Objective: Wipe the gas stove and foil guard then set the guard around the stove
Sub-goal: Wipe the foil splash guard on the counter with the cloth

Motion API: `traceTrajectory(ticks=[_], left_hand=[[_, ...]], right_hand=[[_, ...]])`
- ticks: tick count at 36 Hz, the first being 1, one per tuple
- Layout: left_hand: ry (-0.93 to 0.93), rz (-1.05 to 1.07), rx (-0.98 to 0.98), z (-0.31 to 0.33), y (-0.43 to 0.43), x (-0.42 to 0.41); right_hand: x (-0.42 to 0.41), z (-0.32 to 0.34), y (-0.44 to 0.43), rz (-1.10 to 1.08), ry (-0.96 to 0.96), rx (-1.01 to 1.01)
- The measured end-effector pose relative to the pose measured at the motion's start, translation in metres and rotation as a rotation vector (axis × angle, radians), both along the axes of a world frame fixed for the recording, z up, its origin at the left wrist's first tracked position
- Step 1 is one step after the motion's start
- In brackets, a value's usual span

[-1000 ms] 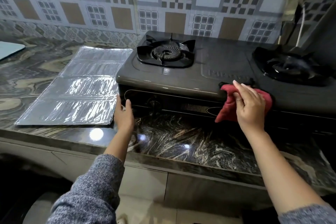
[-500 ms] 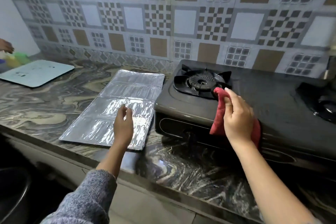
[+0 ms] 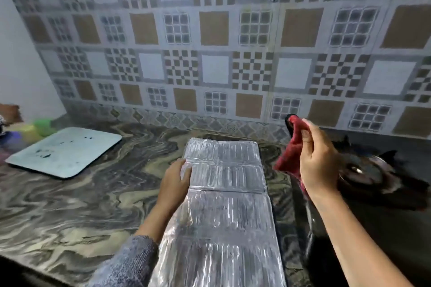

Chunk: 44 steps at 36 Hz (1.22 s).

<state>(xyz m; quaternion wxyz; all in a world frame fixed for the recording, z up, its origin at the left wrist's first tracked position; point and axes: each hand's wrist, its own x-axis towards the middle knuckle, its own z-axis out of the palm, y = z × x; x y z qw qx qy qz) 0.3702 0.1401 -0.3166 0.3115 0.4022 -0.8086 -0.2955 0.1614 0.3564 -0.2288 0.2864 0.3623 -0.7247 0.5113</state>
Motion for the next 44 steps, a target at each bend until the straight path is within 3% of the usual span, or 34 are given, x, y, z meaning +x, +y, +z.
traceTrajectory(ticks=[9,23,29,32,39,44], left_hand=[[-0.151,-0.140,0.011,-0.035,-0.081,-0.005],[-0.374,-0.164,0.082,-0.092,-0.139,-0.030],[-0.449,-0.138,0.109,-0.111,-0.153,-0.039],[-0.476,-0.106,0.017,-0.122,-0.154,-0.040],[-0.529,-0.091,-0.105,-0.129,-0.157,-0.041],[-0.517,-0.097,-0.109,-0.133,-0.158,-0.040]], right_hand=[[0.011,-0.026,-0.092,-0.049,-0.136,0.103],[-0.041,-0.103,-0.171,-0.086,-0.391,0.310],[-0.077,-0.114,-0.204,-0.165,-0.404,0.415],[-0.099,-0.126,-0.225,-0.160,-0.412,0.463],[-0.119,-0.174,-0.254,-0.202,-0.361,0.849],[-0.119,-0.189,-0.257,-0.193,-0.290,0.899]])
